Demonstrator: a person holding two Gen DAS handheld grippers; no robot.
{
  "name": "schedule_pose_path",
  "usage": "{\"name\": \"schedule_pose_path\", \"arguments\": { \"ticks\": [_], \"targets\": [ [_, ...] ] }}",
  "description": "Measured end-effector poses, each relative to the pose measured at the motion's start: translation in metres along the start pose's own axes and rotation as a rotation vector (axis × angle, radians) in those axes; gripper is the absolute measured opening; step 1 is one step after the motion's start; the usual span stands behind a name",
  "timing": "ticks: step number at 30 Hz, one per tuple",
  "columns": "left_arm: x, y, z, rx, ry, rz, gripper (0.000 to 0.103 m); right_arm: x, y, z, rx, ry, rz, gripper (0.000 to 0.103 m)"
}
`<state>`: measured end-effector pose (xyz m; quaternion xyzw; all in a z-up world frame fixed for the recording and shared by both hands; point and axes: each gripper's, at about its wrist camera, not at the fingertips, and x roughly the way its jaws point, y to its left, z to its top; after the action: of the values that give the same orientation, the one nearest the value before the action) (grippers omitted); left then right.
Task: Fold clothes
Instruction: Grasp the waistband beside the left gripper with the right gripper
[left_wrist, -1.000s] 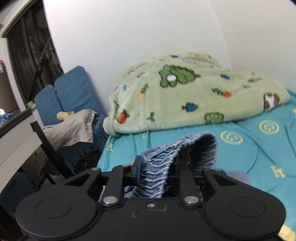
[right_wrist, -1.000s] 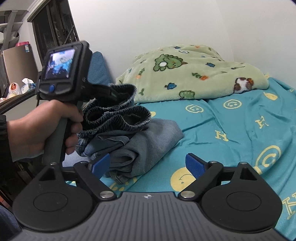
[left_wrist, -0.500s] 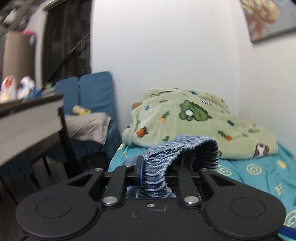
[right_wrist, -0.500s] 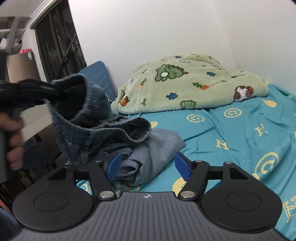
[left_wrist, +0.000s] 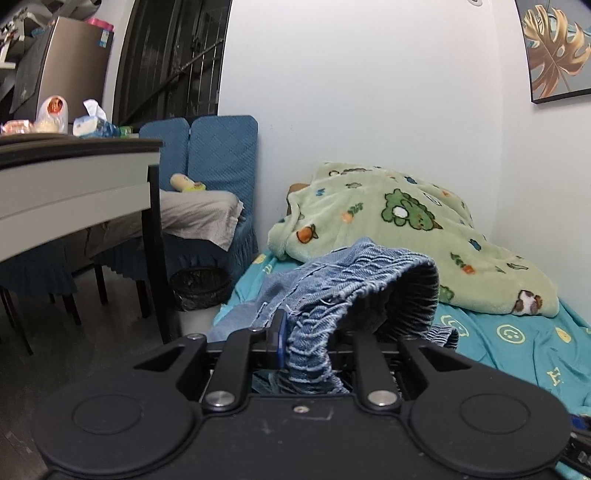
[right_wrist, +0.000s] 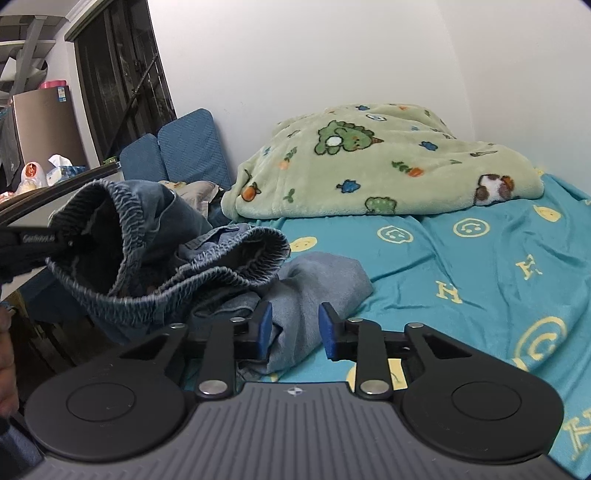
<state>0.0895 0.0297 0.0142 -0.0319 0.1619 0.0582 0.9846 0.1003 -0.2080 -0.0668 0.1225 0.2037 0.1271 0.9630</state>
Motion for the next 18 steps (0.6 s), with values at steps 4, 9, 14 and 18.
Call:
{"name": "schedule_pose_path", "arguments": {
  "ticks": [4, 9, 14, 18],
  "targets": [
    [0.0, 0.007, -0.004, -0.014, 0.006, -0.005, 0.016, 0.022, 0.005, 0.008, -0.034, 0.001, 0.004, 0.03],
    [0.001, 0.013, -0.005, -0.036, 0.012, -0.026, 0.016, 0.068, -0.003, 0.017, -0.005, 0.016, 0.034, 0.033],
    [0.01, 0.015, -0.007, -0.06, 0.039, -0.022, 0.016, 0.102, -0.009, 0.015, 0.018, 0.032, 0.073, 0.039],
    [0.017, 0.015, -0.008, -0.074, 0.056, -0.019, 0.017, 0.116, -0.014, 0.015, 0.064, 0.021, 0.123, 0.04]
  ]
}}
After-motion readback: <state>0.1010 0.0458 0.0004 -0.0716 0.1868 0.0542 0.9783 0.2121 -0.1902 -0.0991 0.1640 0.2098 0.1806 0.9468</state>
